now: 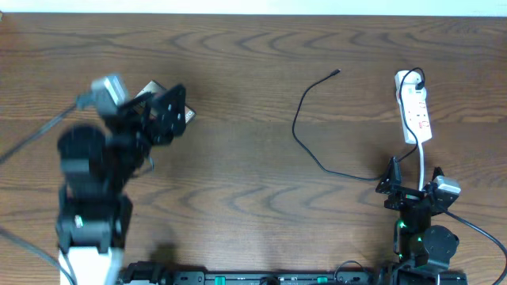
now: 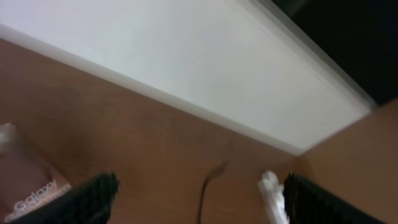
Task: Plug charger to phone and switch on socket
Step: 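Move the left gripper forward over the Galaxy S25 Ultra phone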
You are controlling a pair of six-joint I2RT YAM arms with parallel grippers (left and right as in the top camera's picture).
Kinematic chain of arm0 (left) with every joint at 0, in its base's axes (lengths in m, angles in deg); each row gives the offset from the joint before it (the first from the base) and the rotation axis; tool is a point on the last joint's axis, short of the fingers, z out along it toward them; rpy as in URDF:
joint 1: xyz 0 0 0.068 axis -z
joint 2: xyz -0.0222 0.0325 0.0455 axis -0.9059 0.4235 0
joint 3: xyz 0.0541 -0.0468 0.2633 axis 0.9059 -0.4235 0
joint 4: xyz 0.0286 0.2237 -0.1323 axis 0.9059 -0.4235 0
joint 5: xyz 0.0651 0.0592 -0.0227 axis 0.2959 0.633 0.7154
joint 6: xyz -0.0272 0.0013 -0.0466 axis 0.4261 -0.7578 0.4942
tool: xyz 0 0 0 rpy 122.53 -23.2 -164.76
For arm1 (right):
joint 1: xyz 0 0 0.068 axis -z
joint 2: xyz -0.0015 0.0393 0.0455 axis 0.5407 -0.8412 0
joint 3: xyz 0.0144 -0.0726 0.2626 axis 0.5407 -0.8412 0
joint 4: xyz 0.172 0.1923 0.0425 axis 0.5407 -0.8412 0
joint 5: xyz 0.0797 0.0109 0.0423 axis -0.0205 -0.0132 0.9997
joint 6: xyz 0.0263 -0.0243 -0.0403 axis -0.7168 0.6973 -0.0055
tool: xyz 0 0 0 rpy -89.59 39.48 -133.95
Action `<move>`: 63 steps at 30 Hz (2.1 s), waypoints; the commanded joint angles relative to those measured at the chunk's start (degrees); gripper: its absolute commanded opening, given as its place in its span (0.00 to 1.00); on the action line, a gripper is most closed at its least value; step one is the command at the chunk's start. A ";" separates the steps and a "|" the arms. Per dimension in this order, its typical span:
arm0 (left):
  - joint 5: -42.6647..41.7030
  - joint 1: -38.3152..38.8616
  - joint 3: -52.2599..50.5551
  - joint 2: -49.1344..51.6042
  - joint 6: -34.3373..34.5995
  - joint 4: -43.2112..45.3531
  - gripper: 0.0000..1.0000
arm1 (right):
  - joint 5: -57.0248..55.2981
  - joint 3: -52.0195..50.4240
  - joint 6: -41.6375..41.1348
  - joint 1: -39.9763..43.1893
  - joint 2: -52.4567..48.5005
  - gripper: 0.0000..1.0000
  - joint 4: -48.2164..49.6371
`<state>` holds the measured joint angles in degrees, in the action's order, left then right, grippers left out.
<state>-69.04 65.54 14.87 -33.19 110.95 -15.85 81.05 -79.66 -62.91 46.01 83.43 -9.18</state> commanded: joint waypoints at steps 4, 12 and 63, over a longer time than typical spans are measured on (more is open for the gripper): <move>9.79 0.15 18.95 14.34 -6.80 -17.05 0.87 | 0.35 -0.07 0.83 -0.20 0.35 0.99 -0.22; 11.26 0.13 20.85 19.32 -6.78 -17.53 0.87 | 0.35 -0.07 0.81 -0.20 0.35 0.99 -0.22; 27.80 0.15 20.98 26.62 21.24 -39.98 0.87 | 0.35 -0.04 0.83 -0.20 0.35 0.99 -0.26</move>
<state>-43.12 65.61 34.56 -8.60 127.43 -55.91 81.08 -79.66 -62.91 46.01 83.41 -9.20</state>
